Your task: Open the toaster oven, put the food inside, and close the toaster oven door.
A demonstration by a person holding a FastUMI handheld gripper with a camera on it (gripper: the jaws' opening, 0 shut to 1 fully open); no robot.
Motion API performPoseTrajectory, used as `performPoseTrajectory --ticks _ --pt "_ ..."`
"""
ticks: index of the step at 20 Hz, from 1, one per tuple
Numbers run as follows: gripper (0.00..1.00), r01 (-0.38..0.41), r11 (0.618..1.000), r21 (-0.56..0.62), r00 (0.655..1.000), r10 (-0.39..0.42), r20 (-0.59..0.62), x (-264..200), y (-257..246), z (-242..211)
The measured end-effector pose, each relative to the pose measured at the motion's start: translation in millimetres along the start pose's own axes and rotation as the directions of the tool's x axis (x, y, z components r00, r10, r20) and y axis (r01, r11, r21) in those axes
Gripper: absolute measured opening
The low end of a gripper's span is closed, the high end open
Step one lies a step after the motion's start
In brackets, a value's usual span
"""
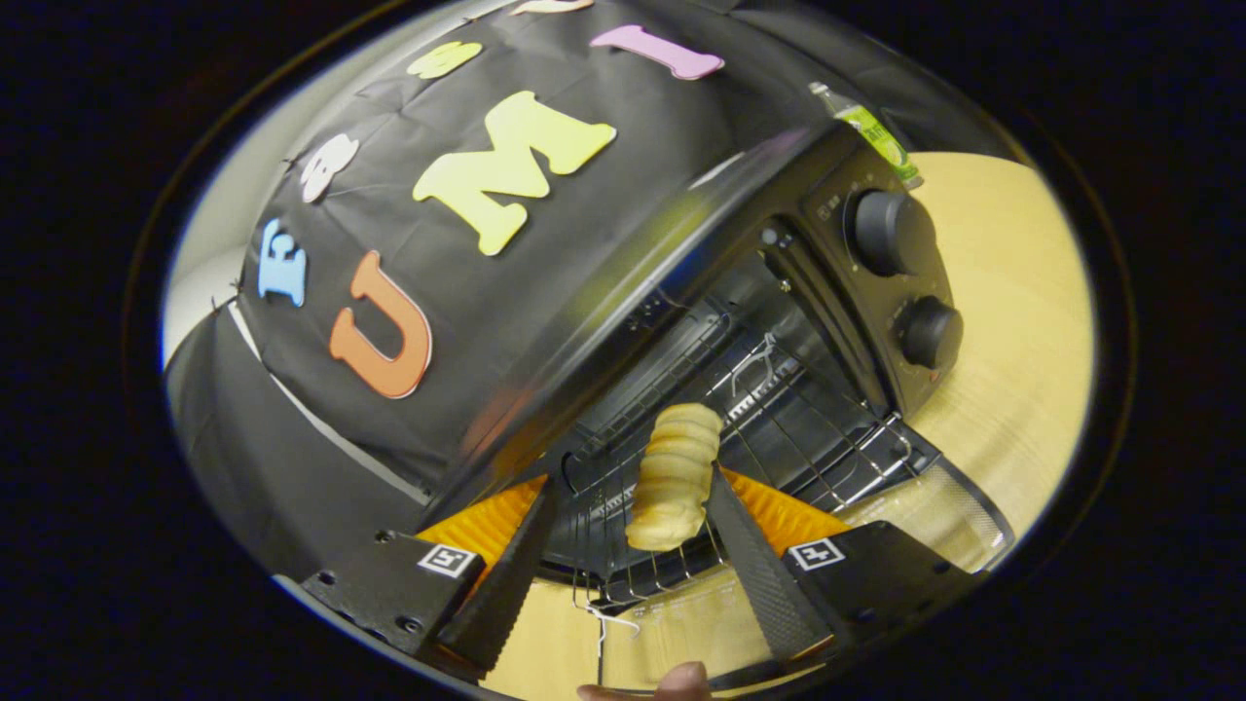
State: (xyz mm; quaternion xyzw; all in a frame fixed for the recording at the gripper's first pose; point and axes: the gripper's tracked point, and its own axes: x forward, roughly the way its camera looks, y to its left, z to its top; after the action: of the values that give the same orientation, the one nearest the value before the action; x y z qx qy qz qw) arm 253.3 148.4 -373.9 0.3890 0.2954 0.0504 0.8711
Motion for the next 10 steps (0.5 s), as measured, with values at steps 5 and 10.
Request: performPoseTrajectory --ticks 5,10 --pt "1.0 -0.012 0.976 -0.217 1.0 0.012 0.001 -72.4 16.3 -7.1" --pt "1.0 -0.021 0.937 -0.35 0.998 -0.003 -0.068 -129.8 12.8 -36.2"
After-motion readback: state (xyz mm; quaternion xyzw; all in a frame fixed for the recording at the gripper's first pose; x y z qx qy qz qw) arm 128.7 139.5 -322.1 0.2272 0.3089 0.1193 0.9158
